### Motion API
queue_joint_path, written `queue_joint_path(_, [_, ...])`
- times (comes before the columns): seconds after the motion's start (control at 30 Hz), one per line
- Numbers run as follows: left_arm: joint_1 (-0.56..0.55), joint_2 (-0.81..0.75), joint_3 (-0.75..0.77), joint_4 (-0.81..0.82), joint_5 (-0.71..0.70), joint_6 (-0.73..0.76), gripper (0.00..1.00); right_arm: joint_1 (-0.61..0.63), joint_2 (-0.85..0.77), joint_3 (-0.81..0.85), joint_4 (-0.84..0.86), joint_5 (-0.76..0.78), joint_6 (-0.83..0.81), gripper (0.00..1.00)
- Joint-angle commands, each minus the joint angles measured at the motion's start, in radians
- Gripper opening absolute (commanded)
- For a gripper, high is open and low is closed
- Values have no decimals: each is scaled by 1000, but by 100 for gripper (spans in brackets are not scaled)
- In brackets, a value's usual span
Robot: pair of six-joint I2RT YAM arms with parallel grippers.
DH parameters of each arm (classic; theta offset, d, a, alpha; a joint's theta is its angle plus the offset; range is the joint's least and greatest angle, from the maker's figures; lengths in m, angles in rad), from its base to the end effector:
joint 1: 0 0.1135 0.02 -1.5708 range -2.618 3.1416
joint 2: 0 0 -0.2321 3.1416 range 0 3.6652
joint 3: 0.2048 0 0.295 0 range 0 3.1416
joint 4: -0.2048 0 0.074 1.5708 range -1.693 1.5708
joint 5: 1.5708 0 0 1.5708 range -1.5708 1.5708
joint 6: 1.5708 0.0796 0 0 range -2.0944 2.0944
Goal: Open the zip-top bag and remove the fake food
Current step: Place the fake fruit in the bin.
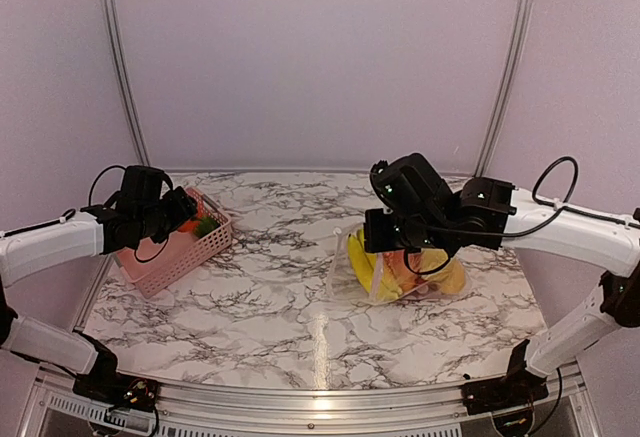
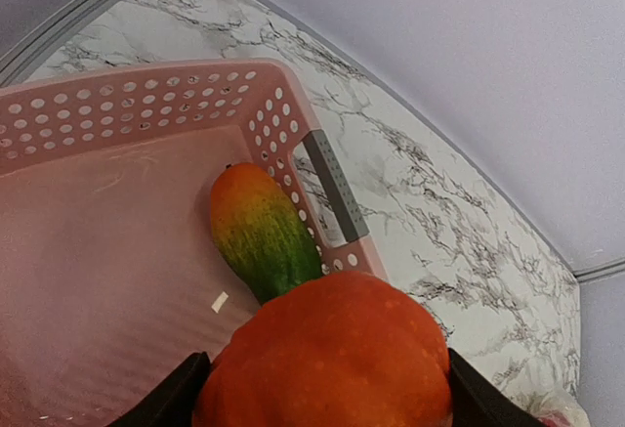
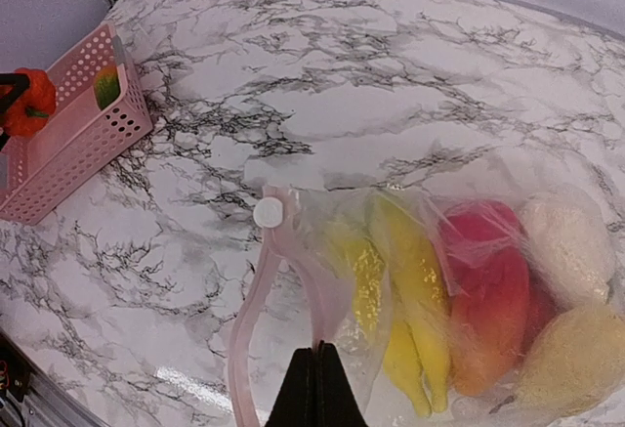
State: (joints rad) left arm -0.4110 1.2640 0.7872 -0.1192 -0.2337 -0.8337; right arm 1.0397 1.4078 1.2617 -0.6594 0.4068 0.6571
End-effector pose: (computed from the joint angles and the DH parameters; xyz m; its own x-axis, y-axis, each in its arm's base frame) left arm 0.3368 -0.1267 0.1705 -0.5036 -0.5663 -0.6525 -0.2379 0.8169 -0.5254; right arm 0.2190 0.3106 0.2537 -0.6881 -0.0639 -0.7228 -0.2939 0.9353 0.1972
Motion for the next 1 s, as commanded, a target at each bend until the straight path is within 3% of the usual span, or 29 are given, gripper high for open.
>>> queue_joint_path(0.0, [65, 21, -17, -2, 56, -10, 61, 7, -37, 23, 3, 21, -8, 0])
queue_joint_path(0.77, [201, 296, 80, -13, 76, 44, 62, 5, -107, -1, 20, 21, -29, 0])
queue_joint_path(0.97, [205, 324, 81, -6, 84, 48, 70, 5, -107, -2, 28, 18, -30, 0])
